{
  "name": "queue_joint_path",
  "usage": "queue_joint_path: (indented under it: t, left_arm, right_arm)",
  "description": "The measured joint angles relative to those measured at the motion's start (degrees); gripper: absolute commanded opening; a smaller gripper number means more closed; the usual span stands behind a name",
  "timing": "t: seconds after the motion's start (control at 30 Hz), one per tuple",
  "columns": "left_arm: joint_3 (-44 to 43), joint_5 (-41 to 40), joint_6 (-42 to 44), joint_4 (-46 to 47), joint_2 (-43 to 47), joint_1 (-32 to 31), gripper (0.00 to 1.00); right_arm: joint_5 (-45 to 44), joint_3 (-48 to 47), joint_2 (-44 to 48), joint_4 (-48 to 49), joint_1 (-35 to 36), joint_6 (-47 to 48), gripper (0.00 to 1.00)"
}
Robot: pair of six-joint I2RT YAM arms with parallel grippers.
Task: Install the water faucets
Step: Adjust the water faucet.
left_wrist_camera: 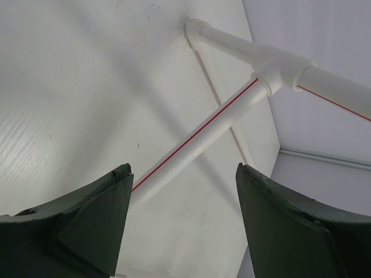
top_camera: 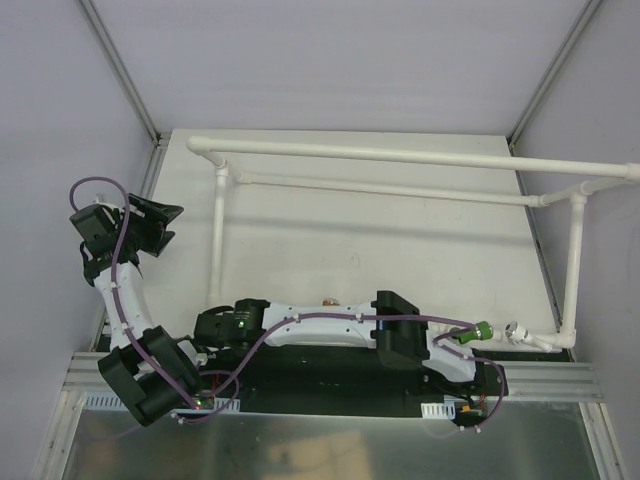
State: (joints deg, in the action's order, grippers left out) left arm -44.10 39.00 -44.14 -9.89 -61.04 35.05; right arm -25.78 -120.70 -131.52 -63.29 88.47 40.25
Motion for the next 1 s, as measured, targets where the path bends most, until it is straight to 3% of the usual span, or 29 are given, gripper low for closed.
queue_joint_path:
  t: [0.37,0.67,1.0]
  left_arm:
    - [-0.4,1.3,0.2,0.0,0.0,0.3,0.76]
    - [-0.8,3.0,0.1,0.5,-0.1,0.3,0.77]
    - [-0.8,2.7,2.5,1.2,-0.4,-4.8,0.78]
  right_arm:
    - [0.7,13.6,8.5,11.4,0.1,-4.0,0.0]
    - [2.0,32.3,21.8,18.4,-0.4,-8.0,0.0]
    - [8.3,40.9,41.7,34.7,-7.2,-20.1,0.0]
